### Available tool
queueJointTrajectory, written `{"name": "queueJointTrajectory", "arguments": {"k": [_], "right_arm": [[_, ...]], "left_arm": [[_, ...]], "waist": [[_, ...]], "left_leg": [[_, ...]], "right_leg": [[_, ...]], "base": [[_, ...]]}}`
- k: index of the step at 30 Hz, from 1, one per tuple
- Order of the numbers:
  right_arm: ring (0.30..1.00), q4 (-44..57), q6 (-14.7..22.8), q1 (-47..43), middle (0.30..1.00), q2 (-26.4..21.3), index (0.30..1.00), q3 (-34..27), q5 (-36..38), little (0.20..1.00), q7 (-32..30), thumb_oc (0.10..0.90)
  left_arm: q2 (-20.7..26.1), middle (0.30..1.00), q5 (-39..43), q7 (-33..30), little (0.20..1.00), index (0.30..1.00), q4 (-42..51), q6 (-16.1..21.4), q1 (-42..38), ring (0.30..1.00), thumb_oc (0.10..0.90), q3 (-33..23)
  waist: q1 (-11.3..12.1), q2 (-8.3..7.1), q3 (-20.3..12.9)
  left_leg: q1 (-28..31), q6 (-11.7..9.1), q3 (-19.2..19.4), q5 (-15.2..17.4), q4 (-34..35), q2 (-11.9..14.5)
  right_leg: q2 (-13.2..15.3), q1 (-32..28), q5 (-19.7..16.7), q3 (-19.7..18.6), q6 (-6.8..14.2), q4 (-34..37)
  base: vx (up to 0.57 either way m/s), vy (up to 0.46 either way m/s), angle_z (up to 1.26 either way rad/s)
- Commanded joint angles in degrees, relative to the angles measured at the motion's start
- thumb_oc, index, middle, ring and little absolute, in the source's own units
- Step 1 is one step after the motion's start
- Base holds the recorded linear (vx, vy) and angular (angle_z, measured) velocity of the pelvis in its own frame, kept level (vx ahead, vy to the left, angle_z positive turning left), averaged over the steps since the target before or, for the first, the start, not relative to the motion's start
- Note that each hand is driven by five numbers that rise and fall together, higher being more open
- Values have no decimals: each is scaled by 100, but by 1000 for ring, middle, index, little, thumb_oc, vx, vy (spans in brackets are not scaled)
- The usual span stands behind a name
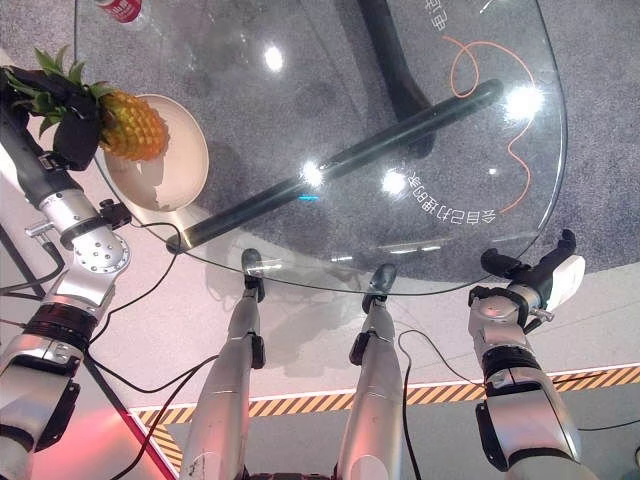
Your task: Pick up the fruit to the plate
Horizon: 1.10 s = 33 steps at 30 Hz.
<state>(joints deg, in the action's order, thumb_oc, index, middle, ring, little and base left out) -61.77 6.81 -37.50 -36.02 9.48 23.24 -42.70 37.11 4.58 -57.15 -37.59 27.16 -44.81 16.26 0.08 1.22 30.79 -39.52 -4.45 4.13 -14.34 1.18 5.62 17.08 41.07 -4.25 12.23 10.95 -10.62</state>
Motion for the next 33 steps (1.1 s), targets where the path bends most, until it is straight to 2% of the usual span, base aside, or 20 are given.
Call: {"name": "queueJointTrajectory", "arguments": {"k": [1,5,8,33], "right_arm": [[900,-912,-313,-121,900,-436,900,63,232,900,-197,800],[900,-914,-302,-131,900,-433,900,47,234,900,-196,800],[900,-929,-309,-117,900,-449,900,39,248,900,-174,800],[900,-878,-280,-58,900,-398,900,2,282,900,-242,800]], "left_arm": [[139,427,-239,-261,348,427,-185,540,-419,427,248,-326],[124,566,-214,-248,510,566,-187,582,-402,566,410,-329],[101,900,-167,-220,900,900,-156,611,-331,900,800,-330],[-127,900,77,-89,900,900,-14,841,24,900,800,-431]], "waist": [[191,42,-99],[195,38,-99],[212,46,-99],[290,30,-99]], "left_leg": [[155,-404,-121,677,-518,465],[112,-395,-128,647,-513,453],[159,-395,-128,678,-500,448],[132,-370,-194,712,-524,416]], "right_leg": [[-67,108,-366,10,172,-27],[-64,133,-407,22,165,3],[-66,94,-385,24,177,5],[-48,84,-370,90,192,-18]], "base": [[0,0,0],[0,0,0],[0,0,0],[-1,0,0]]}}
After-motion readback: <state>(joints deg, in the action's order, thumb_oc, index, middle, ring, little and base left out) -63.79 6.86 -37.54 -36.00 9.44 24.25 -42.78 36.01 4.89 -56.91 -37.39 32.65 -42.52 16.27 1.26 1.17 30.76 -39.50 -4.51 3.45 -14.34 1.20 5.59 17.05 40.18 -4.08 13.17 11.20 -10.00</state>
